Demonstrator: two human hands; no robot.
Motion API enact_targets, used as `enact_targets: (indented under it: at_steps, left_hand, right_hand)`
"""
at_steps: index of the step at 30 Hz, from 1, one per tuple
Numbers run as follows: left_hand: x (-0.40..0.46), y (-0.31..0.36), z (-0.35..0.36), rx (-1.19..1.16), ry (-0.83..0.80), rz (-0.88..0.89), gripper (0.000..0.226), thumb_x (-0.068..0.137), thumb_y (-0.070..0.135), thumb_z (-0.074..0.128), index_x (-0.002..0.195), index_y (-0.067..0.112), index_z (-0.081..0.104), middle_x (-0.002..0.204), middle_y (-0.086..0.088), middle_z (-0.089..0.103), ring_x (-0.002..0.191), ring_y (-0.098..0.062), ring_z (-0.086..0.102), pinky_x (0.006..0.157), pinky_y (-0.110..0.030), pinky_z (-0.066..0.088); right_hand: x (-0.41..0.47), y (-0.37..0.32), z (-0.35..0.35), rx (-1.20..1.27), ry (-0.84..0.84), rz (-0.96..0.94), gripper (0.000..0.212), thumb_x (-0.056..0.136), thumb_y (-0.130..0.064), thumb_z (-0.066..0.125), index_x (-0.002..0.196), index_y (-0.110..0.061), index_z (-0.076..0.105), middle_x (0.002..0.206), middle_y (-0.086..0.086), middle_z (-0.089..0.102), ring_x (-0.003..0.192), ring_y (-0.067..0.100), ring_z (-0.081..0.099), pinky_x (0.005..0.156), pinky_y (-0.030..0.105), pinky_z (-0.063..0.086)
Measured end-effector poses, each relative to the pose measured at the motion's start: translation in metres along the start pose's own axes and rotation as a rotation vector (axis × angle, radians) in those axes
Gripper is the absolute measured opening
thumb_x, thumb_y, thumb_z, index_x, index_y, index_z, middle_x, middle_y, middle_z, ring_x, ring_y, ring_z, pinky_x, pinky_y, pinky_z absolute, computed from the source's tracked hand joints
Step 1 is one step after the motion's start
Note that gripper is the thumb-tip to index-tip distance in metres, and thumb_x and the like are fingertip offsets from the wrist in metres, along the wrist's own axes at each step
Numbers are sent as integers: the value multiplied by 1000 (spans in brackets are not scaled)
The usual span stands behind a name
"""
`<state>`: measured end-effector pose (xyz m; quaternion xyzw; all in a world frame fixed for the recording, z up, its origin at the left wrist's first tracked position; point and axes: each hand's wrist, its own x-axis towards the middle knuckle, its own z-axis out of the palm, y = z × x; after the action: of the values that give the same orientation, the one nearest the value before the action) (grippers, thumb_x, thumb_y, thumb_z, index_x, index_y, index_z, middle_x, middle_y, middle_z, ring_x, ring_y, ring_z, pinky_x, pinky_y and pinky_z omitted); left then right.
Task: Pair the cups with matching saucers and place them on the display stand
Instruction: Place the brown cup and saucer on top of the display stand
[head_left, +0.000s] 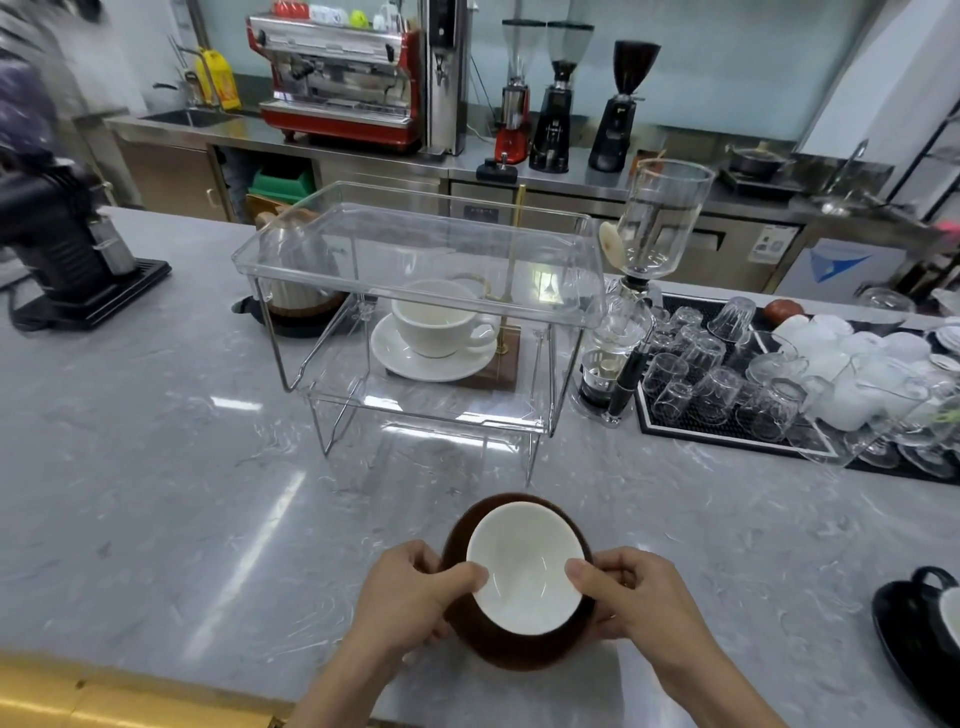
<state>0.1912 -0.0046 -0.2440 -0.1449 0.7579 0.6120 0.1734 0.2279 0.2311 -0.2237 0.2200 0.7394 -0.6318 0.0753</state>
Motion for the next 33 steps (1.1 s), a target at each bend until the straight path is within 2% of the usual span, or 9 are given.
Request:
enact_targets:
  at_steps: [5, 8, 12, 16, 18, 23, 27, 30, 33]
  left_hand:
    - [-18, 24, -12, -59, 15, 122, 56, 41, 43, 83, 73, 7, 55, 55, -10, 62, 40, -20, 52, 39, -26, 40]
    - [-26, 41, -19, -88, 36, 188, 56, 39, 43, 82, 72, 6, 55, 60, -14, 60, 42, -18, 50, 38, -23, 40]
    - [-35, 61, -29, -117, 71, 293, 57, 38, 41, 82, 73, 4, 57, 57, -12, 57, 42, -16, 48, 38, -20, 40]
    - [-45, 82, -41, -155, 112, 394, 54, 38, 40, 82, 71, 5, 58, 53, -6, 55, 42, -14, 48, 39, -18, 40]
    - [-50, 95, -48, -179, 127, 457, 51, 38, 39, 83, 69, 7, 58, 52, -6, 56, 41, -13, 49, 39, -18, 40]
    - [-60, 130, -68, -210, 186, 628, 48, 39, 37, 82, 68, 6, 59, 50, -5, 57, 41, -12, 48, 39, -18, 40]
    - [-62, 162, -87, -200, 209, 720, 52, 41, 39, 84, 72, 4, 62, 52, -6, 60, 42, -12, 51, 39, -18, 41]
    - [-60, 189, -104, -165, 235, 755, 57, 42, 44, 85, 77, 4, 64, 56, -7, 65, 42, -12, 55, 40, -19, 44]
    - [-53, 222, -121, -102, 260, 776, 55, 45, 49, 83, 76, 7, 65, 56, -4, 67, 41, -8, 58, 40, -18, 45]
  right_hand:
    - [-15, -27, -3, 27, -21, -103, 31, 76, -22, 87, 97, -5, 73, 81, 20, 75, 65, 27, 75, 57, 38, 63]
    - [-22, -44, -3, 39, -14, -187, 43, 67, -30, 92, 98, -7, 74, 83, 21, 74, 70, 32, 75, 64, 47, 65]
    - [-29, -68, -1, 62, -6, -291, 55, 54, -40, 90, 97, -9, 75, 77, 15, 74, 70, 30, 73, 65, 48, 65]
    - [-35, -94, 3, 81, -8, -413, 50, 50, -38, 89, 93, -14, 77, 81, 22, 73, 74, 38, 71, 63, 43, 65]
    - [-38, -110, 5, 70, -11, -483, 48, 51, -39, 88, 92, -18, 77, 81, 19, 73, 73, 33, 71, 63, 43, 64]
    - [-46, -156, 10, 37, -24, -651, 51, 50, -46, 87, 96, -27, 76, 87, 16, 76, 80, 34, 72, 71, 53, 61]
    - [-46, -195, 14, 19, -54, -762, 50, 51, -49, 87, 96, -30, 76, 87, 14, 76, 79, 32, 73, 70, 49, 63]
    - [-41, -227, 18, 7, -70, -822, 55, 51, -53, 93, 96, -25, 76, 88, 13, 76, 80, 33, 74, 69, 45, 64]
    - [-32, -261, 24, 14, -122, -841, 53, 58, -49, 88, 100, -19, 74, 89, 11, 79, 81, 28, 78, 68, 39, 65]
